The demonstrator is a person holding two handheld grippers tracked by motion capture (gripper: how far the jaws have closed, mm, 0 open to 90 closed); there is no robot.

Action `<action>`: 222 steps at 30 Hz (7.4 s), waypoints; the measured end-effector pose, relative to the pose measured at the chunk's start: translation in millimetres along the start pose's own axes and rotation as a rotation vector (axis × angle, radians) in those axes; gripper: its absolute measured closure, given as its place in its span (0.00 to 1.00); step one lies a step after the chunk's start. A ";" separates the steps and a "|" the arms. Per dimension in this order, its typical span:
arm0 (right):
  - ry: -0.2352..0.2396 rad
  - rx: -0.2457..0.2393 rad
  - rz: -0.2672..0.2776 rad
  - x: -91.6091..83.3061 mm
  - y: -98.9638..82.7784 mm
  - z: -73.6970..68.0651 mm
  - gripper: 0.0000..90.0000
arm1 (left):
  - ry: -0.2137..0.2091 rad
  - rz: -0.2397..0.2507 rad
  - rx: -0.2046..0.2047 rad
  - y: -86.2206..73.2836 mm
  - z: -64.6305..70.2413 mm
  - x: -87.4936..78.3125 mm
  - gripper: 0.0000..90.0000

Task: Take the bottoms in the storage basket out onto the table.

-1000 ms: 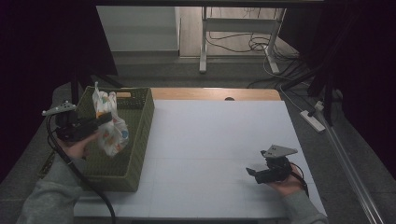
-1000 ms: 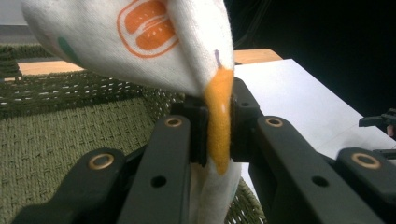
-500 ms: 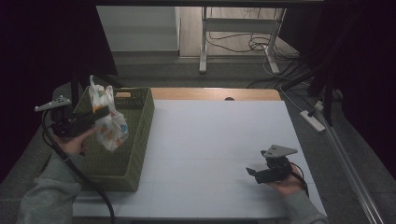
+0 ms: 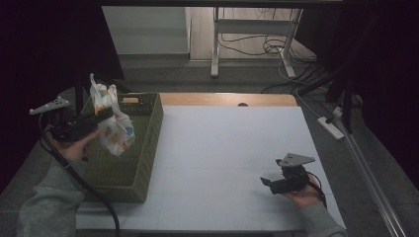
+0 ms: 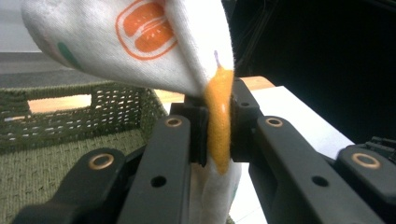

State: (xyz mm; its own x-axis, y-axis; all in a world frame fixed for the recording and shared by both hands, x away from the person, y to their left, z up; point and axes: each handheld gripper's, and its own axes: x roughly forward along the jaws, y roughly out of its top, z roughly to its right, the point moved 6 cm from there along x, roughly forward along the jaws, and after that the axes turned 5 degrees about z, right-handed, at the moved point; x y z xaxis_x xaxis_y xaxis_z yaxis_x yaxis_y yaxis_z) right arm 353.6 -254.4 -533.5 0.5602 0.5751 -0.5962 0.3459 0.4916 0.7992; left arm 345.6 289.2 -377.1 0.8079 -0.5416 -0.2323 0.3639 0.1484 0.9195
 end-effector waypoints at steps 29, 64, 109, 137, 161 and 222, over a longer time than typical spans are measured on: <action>-0.002 -0.001 -0.007 0.2 -0.6 0.1 0.11 | -0.092 0.029 0.025 20.0 36.1 13.5 0.89; -0.003 0.004 -0.008 0.3 -0.8 0.4 0.11 | -0.203 0.015 0.057 29.6 80.1 42.1 0.89; -0.004 0.001 -0.009 0.7 -1.0 0.7 0.11 | -0.299 -0.088 0.032 -3.4 110.5 104.1 0.89; -0.005 0.001 -0.011 0.9 -1.3 0.8 0.11 | -0.337 -0.142 0.049 -18.0 134.5 141.0 0.89; -0.005 0.001 -0.008 0.5 -1.3 0.8 0.11 | -0.395 -0.225 0.033 -53.1 158.3 188.4 0.89; -0.007 0.003 -0.029 2.0 -4.0 1.6 0.11 | -0.396 -0.512 0.077 -165.1 171.2 264.5 0.87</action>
State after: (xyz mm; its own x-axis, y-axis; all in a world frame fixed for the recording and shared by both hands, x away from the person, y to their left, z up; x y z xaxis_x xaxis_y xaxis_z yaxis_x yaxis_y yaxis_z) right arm 354.6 -256.3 -537.8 0.5551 0.5564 -0.6183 0.3640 0.5058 0.7821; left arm 419.9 -20.3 -536.0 0.3039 -0.7940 -0.5266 0.6115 -0.2613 0.7469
